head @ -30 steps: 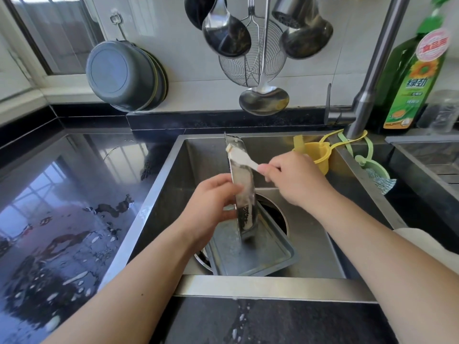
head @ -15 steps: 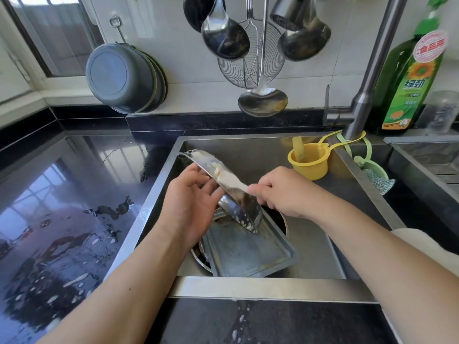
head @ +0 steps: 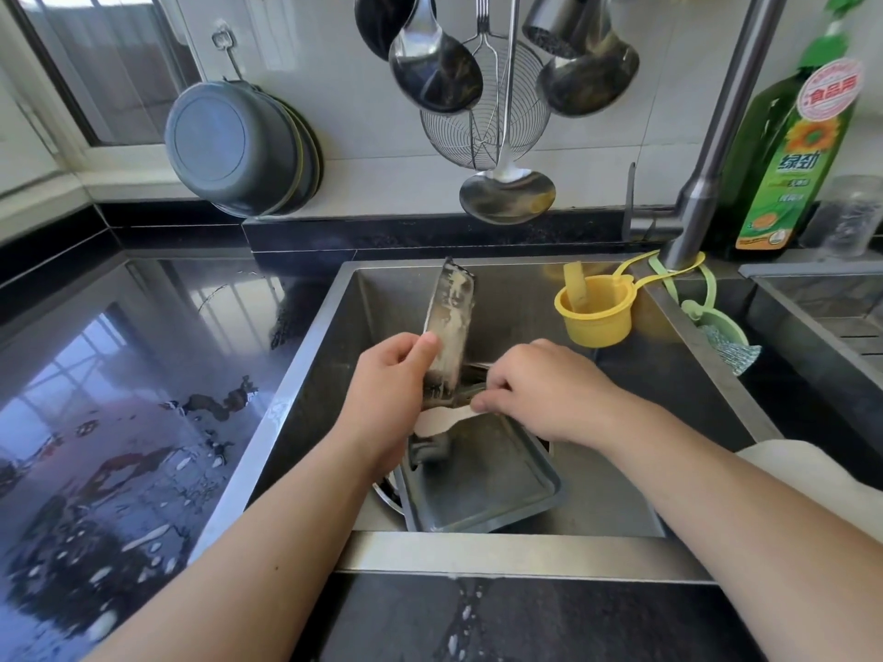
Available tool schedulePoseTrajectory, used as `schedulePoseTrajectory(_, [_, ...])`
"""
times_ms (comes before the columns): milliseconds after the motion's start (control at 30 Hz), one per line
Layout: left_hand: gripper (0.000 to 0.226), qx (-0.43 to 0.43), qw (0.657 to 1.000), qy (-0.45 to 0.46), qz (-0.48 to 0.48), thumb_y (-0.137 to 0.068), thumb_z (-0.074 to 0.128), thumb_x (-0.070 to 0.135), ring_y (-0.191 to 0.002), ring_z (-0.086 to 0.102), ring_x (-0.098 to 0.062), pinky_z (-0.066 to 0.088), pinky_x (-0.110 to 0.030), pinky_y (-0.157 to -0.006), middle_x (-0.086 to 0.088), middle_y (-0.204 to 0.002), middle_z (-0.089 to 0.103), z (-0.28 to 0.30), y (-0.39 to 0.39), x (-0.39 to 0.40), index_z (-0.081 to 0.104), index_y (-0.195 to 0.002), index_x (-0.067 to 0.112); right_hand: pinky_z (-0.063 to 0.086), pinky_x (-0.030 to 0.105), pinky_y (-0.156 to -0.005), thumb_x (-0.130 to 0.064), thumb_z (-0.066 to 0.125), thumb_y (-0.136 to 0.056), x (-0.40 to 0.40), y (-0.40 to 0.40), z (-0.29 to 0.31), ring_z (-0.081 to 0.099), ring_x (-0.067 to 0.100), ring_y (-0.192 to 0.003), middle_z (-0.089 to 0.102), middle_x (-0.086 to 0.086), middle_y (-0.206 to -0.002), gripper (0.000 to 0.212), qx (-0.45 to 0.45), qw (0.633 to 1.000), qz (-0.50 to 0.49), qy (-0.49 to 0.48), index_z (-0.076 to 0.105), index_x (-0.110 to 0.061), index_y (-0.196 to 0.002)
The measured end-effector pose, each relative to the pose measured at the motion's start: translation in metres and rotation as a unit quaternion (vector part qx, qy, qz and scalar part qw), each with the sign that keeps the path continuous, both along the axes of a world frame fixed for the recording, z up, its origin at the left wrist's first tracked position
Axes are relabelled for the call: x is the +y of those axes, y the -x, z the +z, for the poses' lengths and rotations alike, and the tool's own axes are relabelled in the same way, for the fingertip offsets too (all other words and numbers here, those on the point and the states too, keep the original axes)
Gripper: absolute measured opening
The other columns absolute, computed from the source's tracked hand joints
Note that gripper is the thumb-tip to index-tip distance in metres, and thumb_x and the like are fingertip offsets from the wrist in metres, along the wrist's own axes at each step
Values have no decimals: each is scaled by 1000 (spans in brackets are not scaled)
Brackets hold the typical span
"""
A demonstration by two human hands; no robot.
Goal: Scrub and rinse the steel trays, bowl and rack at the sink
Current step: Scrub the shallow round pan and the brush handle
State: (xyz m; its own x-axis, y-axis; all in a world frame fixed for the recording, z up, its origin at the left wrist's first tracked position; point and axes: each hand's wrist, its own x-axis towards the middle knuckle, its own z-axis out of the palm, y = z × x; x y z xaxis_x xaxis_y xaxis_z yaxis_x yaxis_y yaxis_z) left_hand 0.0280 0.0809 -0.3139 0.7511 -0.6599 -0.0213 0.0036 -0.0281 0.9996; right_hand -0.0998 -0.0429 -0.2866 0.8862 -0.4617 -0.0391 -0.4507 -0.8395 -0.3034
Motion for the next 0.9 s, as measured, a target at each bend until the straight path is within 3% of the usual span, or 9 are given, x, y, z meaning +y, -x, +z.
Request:
schedulePoseTrajectory(100, [26, 87, 995, 42, 12, -105, 59, 27, -78, 56, -28, 46, -39, -68, -14, -87, 59, 3, -4, 1, 71, -95, 6, 43, 33, -57, -53, 62, -95, -6, -3, 7, 59, 21, -68, 61, -3, -66, 42, -108, 994, -23, 3, 65, -24, -66])
schedulePoseTrajectory(167, [25, 113, 993, 37, 4, -105, 59, 27, -78, 57, -28, 45, -37, -66, -15, -90, 59, 5, -4, 2, 72, -100, 7, 46, 34, -58, -52, 62, -96, -8, -5, 9, 59, 21, -67, 61, -2, -66, 42, -126, 992, -24, -13, 64, -24, -65])
schedulePoseTrajectory(233, [26, 124, 991, 45, 7, -105, 58, 24, -81, 60, -29, 49, -40, -70, -18, -91, 62, 7, -1, 2, 71, -105, 1, 43, 32, -55, -52, 65, -94, -6, -3, 7, 59, 22, -66, 61, -1, -68, 41, -46, 999, 1, -28, 64, -23, -65])
schedulePoseTrajectory(333, [27, 139, 988, 58, 15, -106, 56, 21, -85, 65, -28, 53, -48, -81, -17, -94, 68, 10, 0, 3, 71, -110, -1, 37, 29, -55, -55, 66, -92, 0, 3, -1, 58, 21, -72, 58, -4, -74, 39, 76, 996, 27, 48, 63, -25, -67])
schedulePoseTrajectory(500, [19, 156, 984, 90, 16, -105, 54, 15, -82, 63, -29, 54, -47, -77, -15, -88, 61, 11, -4, 5, 67, -107, 2, 48, 35, -59, -52, 60, -97, -6, -3, 10, 59, 21, -68, 61, -3, -67, 40, -114, 993, -15, 15, 67, -24, -70])
schedulePoseTrajectory(600, [18, 152, 984, 90, 21, -105, 52, 12, -76, 62, -24, 59, -54, -77, -11, -82, 60, 10, -5, 5, 65, -93, 7, 43, 33, -55, -52, 64, -95, -7, -2, 7, 58, 21, -66, 61, 0, -68, 40, -34, 999, 0, -34, 67, -23, -68])
schedulePoseTrajectory(700, [19, 160, 981, 102, 27, -105, 51, 11, -86, 66, -29, 58, -61, -84, -15, -92, 65, 9, -7, 5, 69, -99, 6, 32, 29, -52, -55, 65, -93, -6, 1, 0, 57, 18, -69, 59, -2, -72, 39, 36, 999, 12, 19, 67, -23, -70])
schedulePoseTrajectory(800, [19, 190, 972, 137, 35, -104, 51, 6, -97, 60, -32, 59, -52, -85, -16, -100, 60, 10, -10, 6, 64, -90, 8, 37, 32, -54, -52, 61, -97, -10, 0, 6, 58, 20, -69, 60, -2, -69, 41, -55, 998, -8, 22, 64, -24, -66])
schedulePoseTrajectory(900, [15, 235, 953, 187, 32, -103, 51, 3, -95, 64, -29, 62, -41, -86, -14, -92, 65, 14, -8, 9, 61, -92, 6, 46, 38, -62, -48, 57, -99, -13, -4, 7, 59, 25, -72, 61, 1, -67, 45, -106, 993, -38, -21, 62, -21, -64])
